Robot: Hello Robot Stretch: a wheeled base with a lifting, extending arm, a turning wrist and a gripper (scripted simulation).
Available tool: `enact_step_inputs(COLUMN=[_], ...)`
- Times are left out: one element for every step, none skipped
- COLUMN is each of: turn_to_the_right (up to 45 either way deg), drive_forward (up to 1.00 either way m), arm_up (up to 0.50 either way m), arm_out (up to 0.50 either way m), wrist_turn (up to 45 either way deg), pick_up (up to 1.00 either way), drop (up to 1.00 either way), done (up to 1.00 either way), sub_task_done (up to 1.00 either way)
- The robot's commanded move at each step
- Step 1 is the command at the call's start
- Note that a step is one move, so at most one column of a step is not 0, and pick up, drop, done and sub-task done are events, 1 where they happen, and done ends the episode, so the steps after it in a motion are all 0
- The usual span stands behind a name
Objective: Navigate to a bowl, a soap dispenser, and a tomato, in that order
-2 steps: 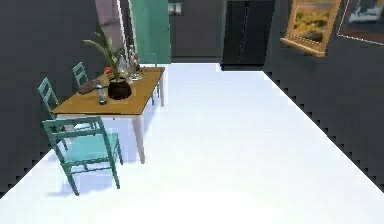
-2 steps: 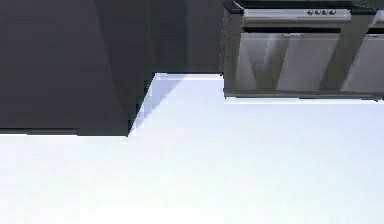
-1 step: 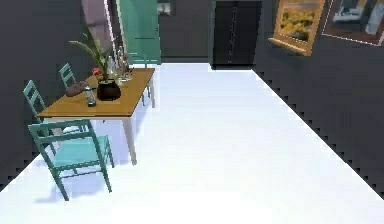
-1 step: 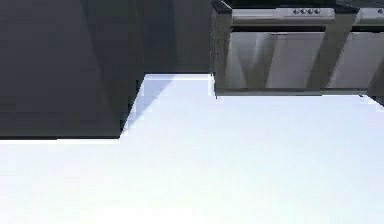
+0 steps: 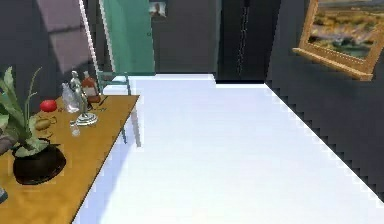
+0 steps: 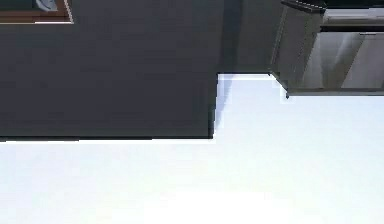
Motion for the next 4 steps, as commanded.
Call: enact_step_inputs(turn_to_the_right=[9.0, 0.0, -9.0, 0.0], drive_forward=[0.0, 0.3, 0.0, 1.0], arm_up=[0.0, 0.0, 0.0, 0.0], arm_out=[0.0, 0.0, 0.0, 0.0], wrist_turn=[0.0, 0.0, 0.0, 0.0], pick_up=[0.0, 0.0, 0.0, 0.0], drop=[0.0, 0.0, 0.0, 0.0], done=[0.0, 0.0, 0.0, 0.0], sub_task_done=[0.0, 0.0, 0.0, 0.0])
